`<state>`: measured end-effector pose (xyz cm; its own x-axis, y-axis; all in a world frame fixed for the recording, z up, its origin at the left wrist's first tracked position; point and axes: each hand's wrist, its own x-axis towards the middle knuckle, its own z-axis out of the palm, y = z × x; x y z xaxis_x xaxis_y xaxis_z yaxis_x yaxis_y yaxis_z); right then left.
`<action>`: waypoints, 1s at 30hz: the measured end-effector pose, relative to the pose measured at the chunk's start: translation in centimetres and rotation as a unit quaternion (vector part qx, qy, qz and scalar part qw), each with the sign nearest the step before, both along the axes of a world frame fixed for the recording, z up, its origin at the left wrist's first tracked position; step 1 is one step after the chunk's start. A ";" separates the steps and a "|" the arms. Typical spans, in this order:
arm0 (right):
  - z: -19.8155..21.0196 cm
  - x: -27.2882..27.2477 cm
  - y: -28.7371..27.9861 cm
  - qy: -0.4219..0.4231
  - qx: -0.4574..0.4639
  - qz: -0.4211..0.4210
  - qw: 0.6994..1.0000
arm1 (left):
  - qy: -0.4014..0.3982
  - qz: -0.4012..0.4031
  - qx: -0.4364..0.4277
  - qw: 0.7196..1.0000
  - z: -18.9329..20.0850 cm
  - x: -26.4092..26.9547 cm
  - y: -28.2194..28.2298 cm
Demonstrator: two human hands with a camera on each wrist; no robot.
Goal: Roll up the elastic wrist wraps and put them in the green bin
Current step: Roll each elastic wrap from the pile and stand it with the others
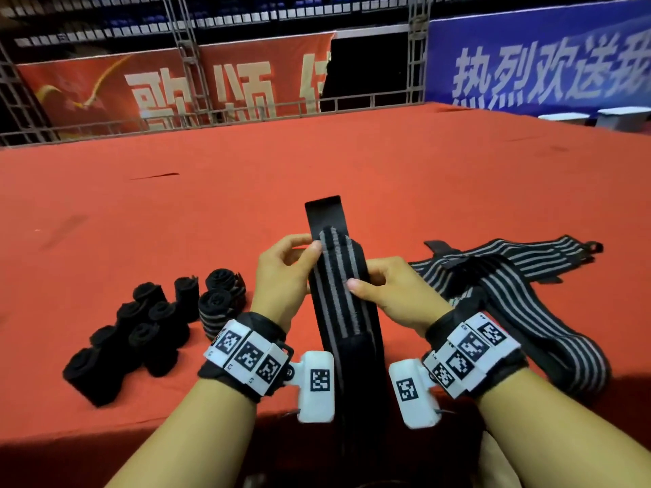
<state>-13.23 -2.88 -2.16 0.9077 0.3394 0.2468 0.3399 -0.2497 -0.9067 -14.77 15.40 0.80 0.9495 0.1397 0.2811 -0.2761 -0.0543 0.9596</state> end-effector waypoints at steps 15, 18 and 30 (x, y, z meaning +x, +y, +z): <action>1.2 5.6 3.5 -0.052 0.090 -0.013 0.995 | 0.035 -0.083 -0.056 0.994 -1.3 7.0 -0.1; 1.4 5.9 3.4 -0.097 0.072 -0.133 0.984 | 0.041 -0.106 -0.071 0.991 -1.1 6.8 -0.4; 3.5 4.0 2.2 -0.135 0.010 -0.163 0.977 | -0.002 -0.169 -0.084 0.982 -0.1 5.2 0.7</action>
<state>-9.21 -0.69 1.35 0.8679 0.0356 0.4954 0.4723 -0.3678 -0.8010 -9.58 16.14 0.65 0.9485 -0.1389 0.2846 -0.2546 0.1999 0.9462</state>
